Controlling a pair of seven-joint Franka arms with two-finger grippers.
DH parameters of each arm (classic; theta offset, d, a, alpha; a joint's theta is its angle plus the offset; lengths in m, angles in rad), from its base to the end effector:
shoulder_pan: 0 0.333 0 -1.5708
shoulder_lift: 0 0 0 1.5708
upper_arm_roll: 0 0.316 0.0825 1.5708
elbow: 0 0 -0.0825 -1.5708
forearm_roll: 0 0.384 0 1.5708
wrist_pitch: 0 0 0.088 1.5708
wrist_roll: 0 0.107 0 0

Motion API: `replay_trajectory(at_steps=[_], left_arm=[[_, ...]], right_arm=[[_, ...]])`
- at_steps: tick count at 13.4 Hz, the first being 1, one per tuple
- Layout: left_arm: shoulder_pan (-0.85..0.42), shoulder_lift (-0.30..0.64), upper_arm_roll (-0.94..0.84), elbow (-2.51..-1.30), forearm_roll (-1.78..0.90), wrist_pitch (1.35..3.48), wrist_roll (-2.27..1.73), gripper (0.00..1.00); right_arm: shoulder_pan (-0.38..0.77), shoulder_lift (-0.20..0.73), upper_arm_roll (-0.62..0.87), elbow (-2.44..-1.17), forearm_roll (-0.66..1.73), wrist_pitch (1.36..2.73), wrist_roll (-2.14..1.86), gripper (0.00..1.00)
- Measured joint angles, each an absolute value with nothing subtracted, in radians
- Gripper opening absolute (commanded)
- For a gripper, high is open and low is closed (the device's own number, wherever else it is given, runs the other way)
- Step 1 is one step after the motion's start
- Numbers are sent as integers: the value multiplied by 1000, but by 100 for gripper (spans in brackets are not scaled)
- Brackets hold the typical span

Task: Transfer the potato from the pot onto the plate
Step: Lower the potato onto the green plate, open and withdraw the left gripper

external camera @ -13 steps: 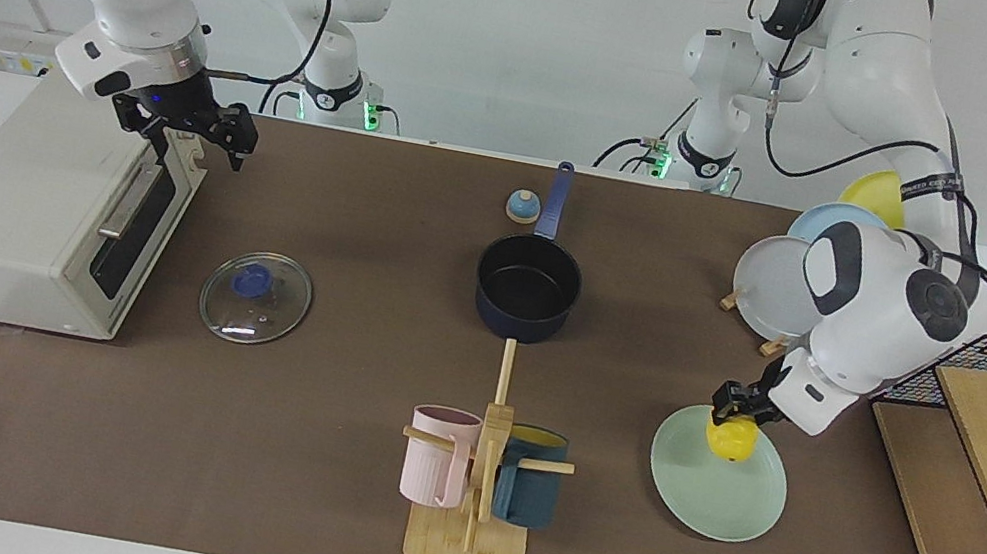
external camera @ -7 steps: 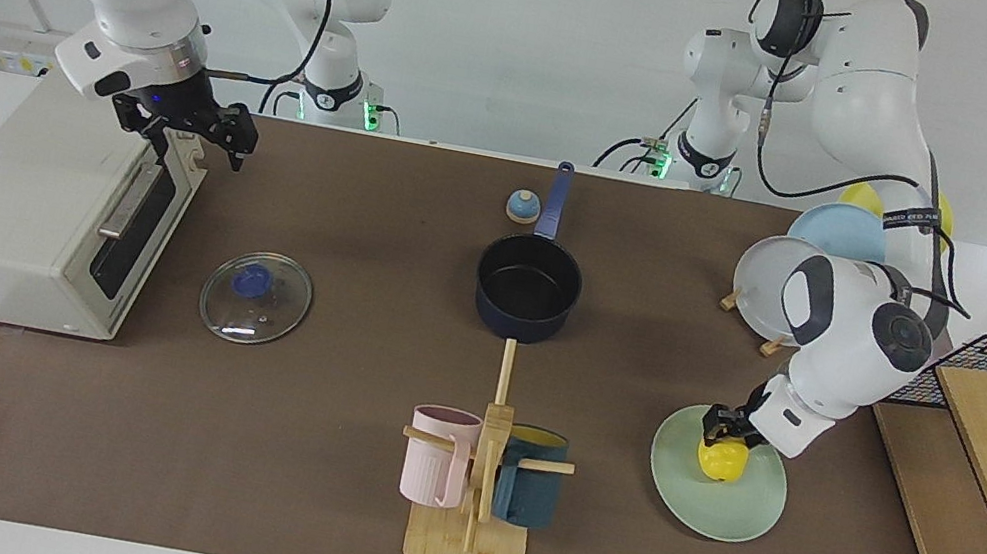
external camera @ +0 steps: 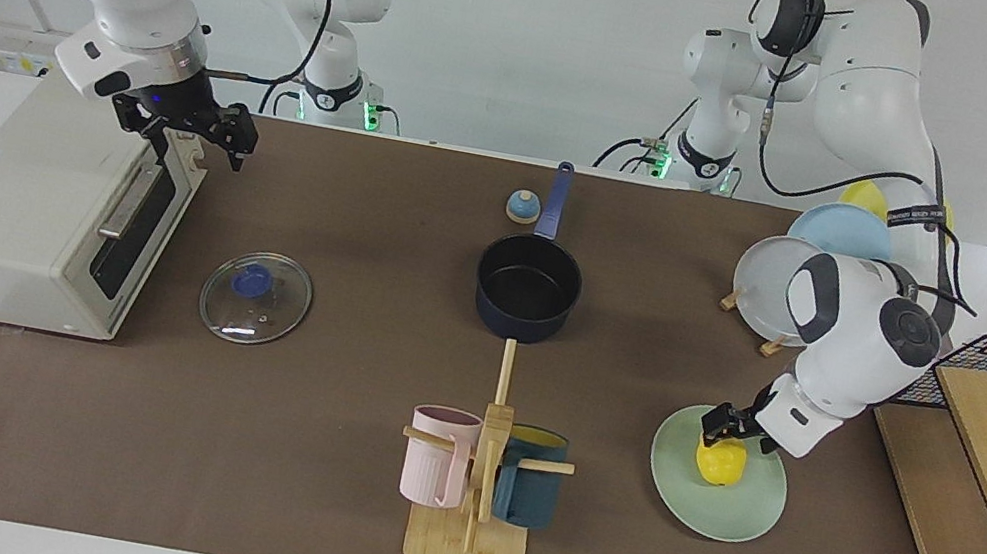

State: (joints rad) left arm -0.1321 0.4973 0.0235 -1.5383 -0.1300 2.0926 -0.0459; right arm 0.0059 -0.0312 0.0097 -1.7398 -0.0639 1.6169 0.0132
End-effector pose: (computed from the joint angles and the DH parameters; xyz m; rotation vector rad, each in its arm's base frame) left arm 0.6926 -0.0843 0.3716 3.0332 -0.0064 0.0745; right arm 0.5422 0.0020 0.5660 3.0732 0.0127 -0.1396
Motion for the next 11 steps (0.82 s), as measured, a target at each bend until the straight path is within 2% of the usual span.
replay_trajectory(at_steps=[2,8,11], left_arm=[[-115,430,35,-1511,-129,2021,-46,100],[-102,89,96,-1498,-68,1635,-44,100],[-102,-27,94,-1520,-57,1469,-43,100]], right_arm=[[6,-31,10,-1740,-64,1617,13,100],[6,-31,10,-1740,-64,1617,13,100],[6,-31,10,-1740,-64,1617,13,100]])
